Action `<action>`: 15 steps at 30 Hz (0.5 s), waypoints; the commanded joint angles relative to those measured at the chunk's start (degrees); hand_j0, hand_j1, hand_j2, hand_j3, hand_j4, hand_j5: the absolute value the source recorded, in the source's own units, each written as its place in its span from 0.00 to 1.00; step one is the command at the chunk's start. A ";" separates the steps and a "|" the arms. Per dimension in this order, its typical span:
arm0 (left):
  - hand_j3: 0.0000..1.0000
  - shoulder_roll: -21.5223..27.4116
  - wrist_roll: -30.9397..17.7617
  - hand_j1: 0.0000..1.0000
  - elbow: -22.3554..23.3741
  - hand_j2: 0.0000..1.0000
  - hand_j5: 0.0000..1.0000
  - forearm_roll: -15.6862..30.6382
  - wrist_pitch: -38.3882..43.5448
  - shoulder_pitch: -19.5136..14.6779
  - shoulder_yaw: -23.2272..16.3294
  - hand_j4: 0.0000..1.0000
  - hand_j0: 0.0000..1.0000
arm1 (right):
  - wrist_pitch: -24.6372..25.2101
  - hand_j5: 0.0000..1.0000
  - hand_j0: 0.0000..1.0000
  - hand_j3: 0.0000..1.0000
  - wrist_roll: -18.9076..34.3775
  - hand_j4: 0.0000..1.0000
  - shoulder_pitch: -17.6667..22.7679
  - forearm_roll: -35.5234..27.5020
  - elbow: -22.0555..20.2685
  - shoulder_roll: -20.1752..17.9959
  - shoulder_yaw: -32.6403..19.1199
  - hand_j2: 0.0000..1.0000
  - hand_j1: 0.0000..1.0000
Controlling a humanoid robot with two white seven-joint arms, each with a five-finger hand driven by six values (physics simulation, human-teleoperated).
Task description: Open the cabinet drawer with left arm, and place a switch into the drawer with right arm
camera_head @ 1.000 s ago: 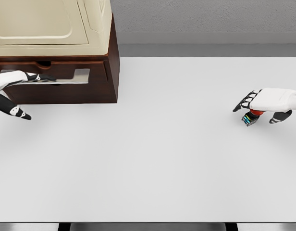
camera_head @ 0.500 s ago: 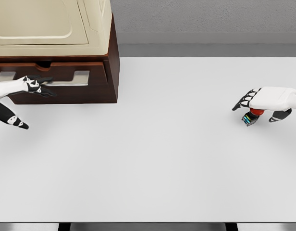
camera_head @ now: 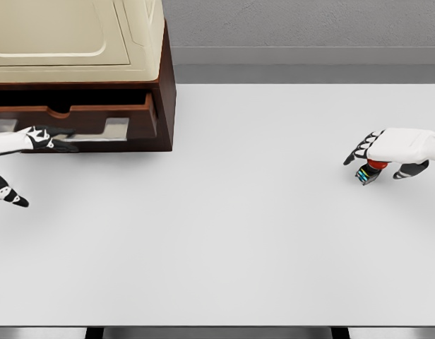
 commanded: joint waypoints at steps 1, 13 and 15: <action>1.00 0.69 -0.67 1.00 -1.32 1.00 1.00 3.33 -1.52 0.00 -1.15 1.00 1.00 | 0.13 0.85 0.85 0.85 -0.02 0.85 0.09 -0.22 0.00 -0.06 -0.02 0.85 0.85; 1.00 5.44 -0.67 1.00 -1.40 1.00 1.00 5.70 -8.55 0.00 -3.70 1.00 1.00 | 0.13 0.85 0.85 0.85 -0.02 0.85 0.18 -0.40 0.52 0.30 -0.02 0.85 0.85; 1.00 5.70 -0.67 1.00 -1.40 1.00 1.00 5.70 -8.55 -0.09 -3.70 1.00 1.00 | 0.13 0.85 0.85 0.85 -0.02 0.85 0.18 -0.40 0.52 0.30 -0.02 0.85 0.85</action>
